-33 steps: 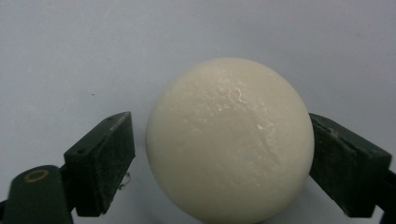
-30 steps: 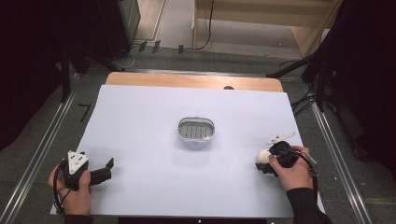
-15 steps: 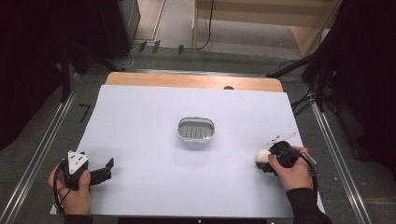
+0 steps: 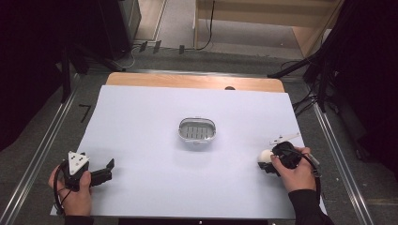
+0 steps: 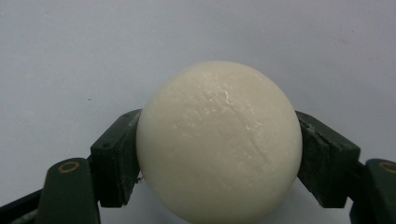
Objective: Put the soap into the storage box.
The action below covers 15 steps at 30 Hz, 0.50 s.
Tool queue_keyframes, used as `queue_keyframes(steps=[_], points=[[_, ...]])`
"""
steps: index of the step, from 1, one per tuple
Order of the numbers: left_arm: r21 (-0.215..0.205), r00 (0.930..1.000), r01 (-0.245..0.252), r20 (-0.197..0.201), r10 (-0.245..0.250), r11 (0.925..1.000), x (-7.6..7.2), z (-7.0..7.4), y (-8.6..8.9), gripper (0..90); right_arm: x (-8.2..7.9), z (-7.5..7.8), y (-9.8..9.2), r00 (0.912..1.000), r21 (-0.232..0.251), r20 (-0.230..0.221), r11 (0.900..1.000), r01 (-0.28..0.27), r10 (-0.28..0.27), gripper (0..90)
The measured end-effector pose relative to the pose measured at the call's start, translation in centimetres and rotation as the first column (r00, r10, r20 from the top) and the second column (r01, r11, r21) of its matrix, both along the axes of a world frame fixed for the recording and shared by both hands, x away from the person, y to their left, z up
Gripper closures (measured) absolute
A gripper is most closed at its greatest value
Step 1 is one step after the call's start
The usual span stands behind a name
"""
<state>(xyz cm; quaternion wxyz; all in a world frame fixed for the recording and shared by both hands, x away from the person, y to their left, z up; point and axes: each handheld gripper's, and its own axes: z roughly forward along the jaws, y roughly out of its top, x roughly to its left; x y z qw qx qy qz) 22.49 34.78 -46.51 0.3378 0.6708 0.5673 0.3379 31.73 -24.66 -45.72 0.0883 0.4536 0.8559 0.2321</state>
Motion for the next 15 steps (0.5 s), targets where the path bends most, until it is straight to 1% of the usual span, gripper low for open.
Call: queue_keyframes(steps=[4,7,9,13,15], points=[[0.000,1.0000,0.001,0.001,-0.001,1.0000,0.0,0.0,0.0,0.2,0.0,0.3,0.0,1.0000,0.013,0.005,1.000,0.003,-0.003,24.8],[-0.001,1.0000,0.001,0.001,-0.001,1.0000,0.0,0.0,0.0,0.2,-0.1,0.6,0.1,0.9999,0.013,0.006,1.000,-0.010,0.010,24.9],[-0.001,1.0000,0.001,0.001,-0.001,1.0000,0.0,0.0,0.0,0.2,-0.1,0.8,0.2,0.9999,0.014,0.007,1.000,-0.007,0.007,24.8],[-0.001,1.0000,0.001,0.001,-0.001,1.0000,0.0,0.0,0.0,0.2,0.1,1.1,0.5,0.9998,0.040,0.008,0.999,-0.021,0.021,24.9],[-0.001,1.0000,0.001,0.001,-0.001,1.0000,0.0,0.0,0.0,0.2,0.2,1.2,0.6,0.9998,0.038,0.010,0.999,-0.018,0.018,24.9]])
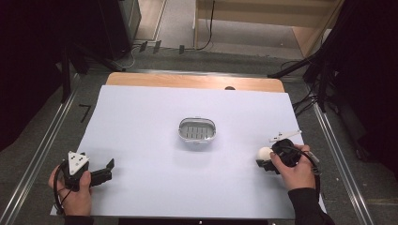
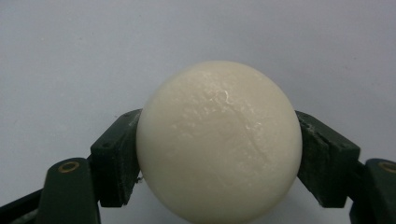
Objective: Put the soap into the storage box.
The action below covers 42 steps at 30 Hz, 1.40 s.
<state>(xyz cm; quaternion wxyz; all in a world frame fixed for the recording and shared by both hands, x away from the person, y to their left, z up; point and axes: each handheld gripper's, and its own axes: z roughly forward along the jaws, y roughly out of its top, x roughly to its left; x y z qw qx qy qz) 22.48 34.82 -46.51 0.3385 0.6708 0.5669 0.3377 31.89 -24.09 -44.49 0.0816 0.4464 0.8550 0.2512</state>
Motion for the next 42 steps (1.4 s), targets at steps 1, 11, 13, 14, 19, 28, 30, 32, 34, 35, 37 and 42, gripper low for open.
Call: queue_keyframes(steps=[1,11,13,14,19,28,30,32,34,35,37,42], points=[[0.000,1.0000,0.001,-0.001,-0.001,1.0000,0.0,0.0,0.0,0.2,0.1,0.1,0.1,1.0000,0.002,0.004,1.000,-0.005,0.005,24.9],[0.000,1.0000,0.001,-0.001,-0.001,1.0000,0.0,0.0,0.0,0.2,0.4,0.7,1.1,0.9998,0.001,0.009,1.000,-0.020,0.020,24.9],[-0.001,1.0000,0.002,-0.001,-0.002,1.0000,0.0,0.0,0.0,0.2,0.6,0.8,1.5,0.9998,0.002,0.006,1.000,-0.020,0.020,24.9],[-0.001,1.0000,0.002,-0.001,-0.002,1.0000,0.0,0.0,0.0,0.2,0.6,0.9,1.6,0.9995,0.003,0.008,1.000,-0.029,0.029,24.9],[-0.002,1.0000,0.003,0.000,-0.003,1.0000,0.0,0.0,0.0,0.2,0.9,1.0,2.1,0.9992,0.005,0.010,0.999,-0.039,0.039,24.8],[-0.003,1.0000,0.002,0.000,-0.002,1.0000,0.0,0.0,0.0,0.2,1.5,1.5,3.6,0.9984,0.010,0.008,0.998,-0.056,0.056,24.9],[-0.003,1.0000,0.002,0.000,-0.002,1.0000,0.0,0.0,0.0,0.1,1.6,1.6,4.0,0.9978,0.015,0.011,0.998,-0.066,0.065,24.9],[-0.003,1.0000,0.002,0.000,-0.002,1.0000,0.0,0.0,0.0,0.2,1.8,1.8,4.5,0.9970,0.021,0.012,0.997,-0.077,0.077,24.9],[-0.003,1.0000,0.001,0.001,-0.001,1.0000,0.0,0.0,0.0,0.2,2.0,1.8,5.0,0.9964,0.017,0.010,0.996,-0.084,0.084,24.8],[-0.004,1.0000,0.002,0.001,-0.002,1.0000,0.0,0.0,0.0,0.2,2.1,1.9,5.4,0.9957,0.013,0.008,0.996,-0.093,0.093,24.9],[-0.003,1.0000,0.001,-0.001,-0.001,1.0000,0.0,0.0,0.0,0.2,2.3,2.0,5.8,0.9950,0.010,0.004,0.995,-0.100,0.100,24.9],[-0.005,1.0000,0.002,-0.001,-0.002,1.0000,0.0,0.0,0.0,0.2,2.5,2.2,6.4,0.9937,0.012,0.002,0.994,-0.112,0.112,24.9]])
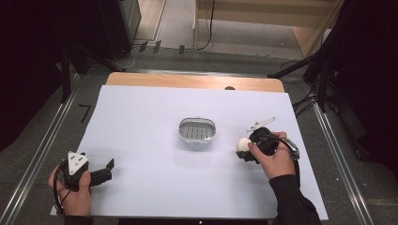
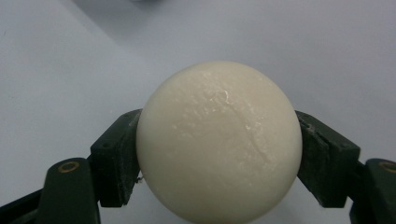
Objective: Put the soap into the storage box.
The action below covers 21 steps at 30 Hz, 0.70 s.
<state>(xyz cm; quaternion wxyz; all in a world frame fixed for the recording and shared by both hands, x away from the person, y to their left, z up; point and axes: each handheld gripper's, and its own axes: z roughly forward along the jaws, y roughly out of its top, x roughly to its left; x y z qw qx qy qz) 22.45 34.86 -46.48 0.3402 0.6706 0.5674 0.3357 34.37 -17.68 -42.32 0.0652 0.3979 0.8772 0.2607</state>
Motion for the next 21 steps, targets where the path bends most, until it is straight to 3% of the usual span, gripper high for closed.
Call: queue_keyframes(steps=[21], points=[[-0.001,1.0000,0.001,0.000,-0.001,1.0000,0.0,0.0,0.0,0.2,0.9,1.0,2.2,0.9991,-0.003,0.007,0.999,-0.042,0.042,24.9]])
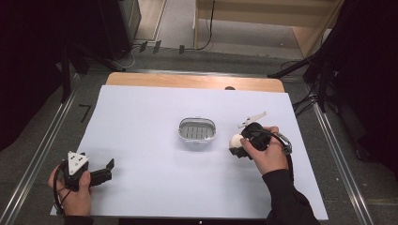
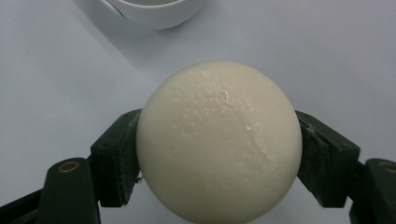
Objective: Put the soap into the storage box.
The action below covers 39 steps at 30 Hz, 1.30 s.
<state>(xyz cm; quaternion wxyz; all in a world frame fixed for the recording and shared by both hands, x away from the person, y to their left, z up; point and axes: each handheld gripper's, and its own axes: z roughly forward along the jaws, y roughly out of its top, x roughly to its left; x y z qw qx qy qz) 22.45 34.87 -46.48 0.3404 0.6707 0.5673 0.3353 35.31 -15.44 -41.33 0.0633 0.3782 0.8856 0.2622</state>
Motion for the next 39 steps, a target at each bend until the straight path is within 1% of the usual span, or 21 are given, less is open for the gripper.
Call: queue_keyframes(steps=[8,9,15,20,28,29,30,33,36,39], points=[[0.000,1.0000,0.001,-0.001,-0.001,1.0000,0.0,0.0,0.0,0.2,0.3,0.8,1.1,0.9999,-0.002,0.003,1.000,-0.015,0.015,24.9],[-0.001,1.0000,0.001,0.000,-0.001,1.0000,0.0,0.0,0.0,0.2,0.5,0.9,1.3,0.9997,-0.003,0.010,1.000,-0.024,0.024,24.9],[-0.003,1.0000,0.001,0.000,-0.001,1.0000,0.0,0.0,0.0,0.2,0.8,1.4,1.8,0.9998,0.004,0.014,1.000,-0.017,0.017,24.9],[-0.004,1.0000,0.000,0.000,0.000,1.0000,0.0,0.0,0.0,0.2,1.0,1.9,2.5,0.9995,0.009,0.020,1.000,-0.026,0.025,25.0],[-0.004,1.0000,0.001,0.000,-0.001,1.0000,0.0,0.0,0.0,0.2,1.5,2.2,3.7,0.9988,0.013,0.025,0.999,-0.043,0.043,24.9],[-0.003,1.0000,0.002,0.000,-0.002,1.0000,0.0,0.0,0.0,0.2,1.5,2.3,3.8,0.9989,0.014,0.021,0.999,-0.042,0.041,24.9],[-0.003,1.0000,0.003,-0.001,-0.003,1.0000,0.0,0.0,0.0,0.2,1.6,2.3,3.9,0.9989,0.015,0.027,0.999,-0.040,0.040,24.9],[-0.003,1.0000,0.003,-0.001,-0.003,1.0000,0.0,0.0,0.0,0.2,1.9,2.5,4.3,0.9989,0.036,0.028,0.999,-0.040,0.039,25.0],[-0.004,1.0000,0.002,-0.001,-0.002,1.0000,0.0,0.0,0.0,0.2,2.1,2.6,5.2,0.9982,0.039,0.026,0.998,-0.056,0.055,24.9],[-0.007,1.0000,0.002,0.003,-0.002,1.0000,0.0,0.0,0.1,0.2,2.2,2.6,5.6,0.9980,0.041,0.025,0.997,-0.058,0.057,25.0]])
